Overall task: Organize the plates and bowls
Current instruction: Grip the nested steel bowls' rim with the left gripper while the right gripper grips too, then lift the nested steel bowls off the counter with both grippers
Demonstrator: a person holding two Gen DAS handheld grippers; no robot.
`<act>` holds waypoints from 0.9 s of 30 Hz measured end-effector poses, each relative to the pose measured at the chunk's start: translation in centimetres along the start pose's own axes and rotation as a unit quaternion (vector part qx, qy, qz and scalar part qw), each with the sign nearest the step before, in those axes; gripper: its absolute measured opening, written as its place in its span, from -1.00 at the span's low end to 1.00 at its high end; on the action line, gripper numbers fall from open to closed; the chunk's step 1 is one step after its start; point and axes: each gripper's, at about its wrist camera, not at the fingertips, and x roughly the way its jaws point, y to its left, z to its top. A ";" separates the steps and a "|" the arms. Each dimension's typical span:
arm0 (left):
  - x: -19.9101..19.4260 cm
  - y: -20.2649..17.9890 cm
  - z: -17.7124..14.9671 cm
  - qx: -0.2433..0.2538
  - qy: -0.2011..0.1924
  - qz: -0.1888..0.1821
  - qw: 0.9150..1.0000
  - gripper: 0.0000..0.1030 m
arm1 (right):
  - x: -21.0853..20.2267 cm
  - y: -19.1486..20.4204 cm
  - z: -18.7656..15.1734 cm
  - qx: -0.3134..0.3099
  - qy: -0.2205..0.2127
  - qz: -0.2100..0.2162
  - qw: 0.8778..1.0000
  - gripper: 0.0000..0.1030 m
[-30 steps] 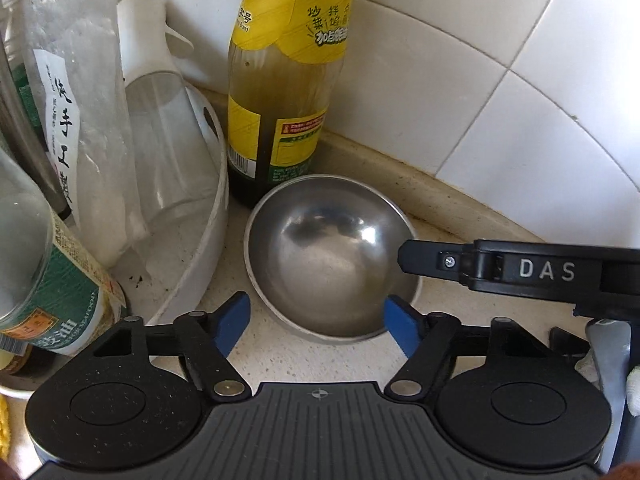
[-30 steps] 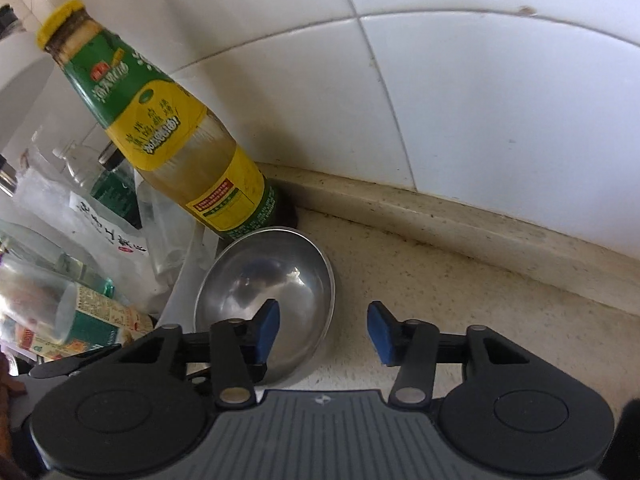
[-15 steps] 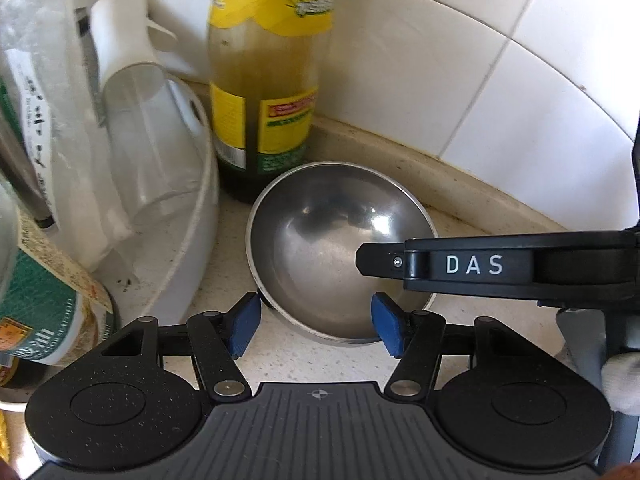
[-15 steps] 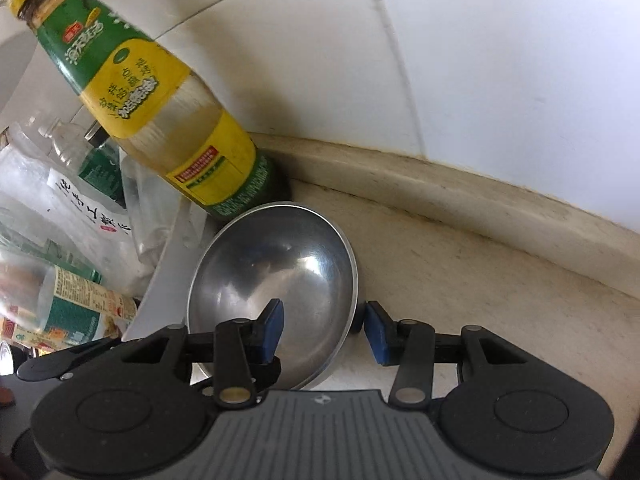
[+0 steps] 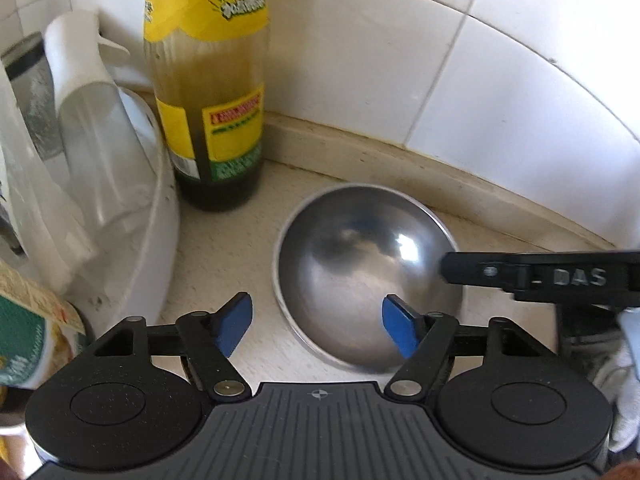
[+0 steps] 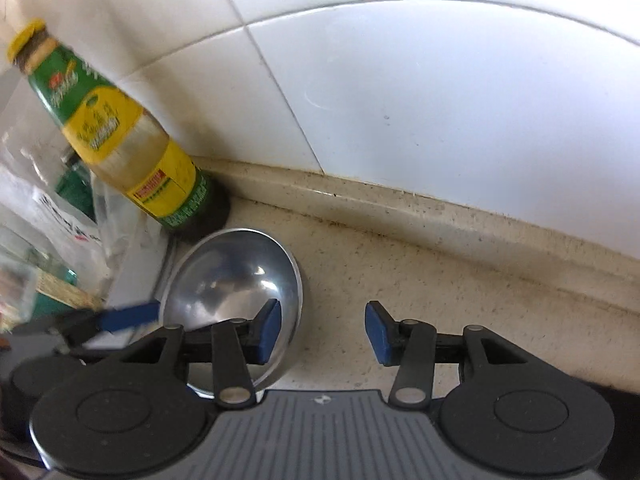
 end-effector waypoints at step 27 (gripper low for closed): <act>2.7 -2.0 -0.5 0.073 -0.011 0.049 0.996 -0.24 | 1.3 1.7 -1.8 -0.027 0.017 0.039 0.999 -0.33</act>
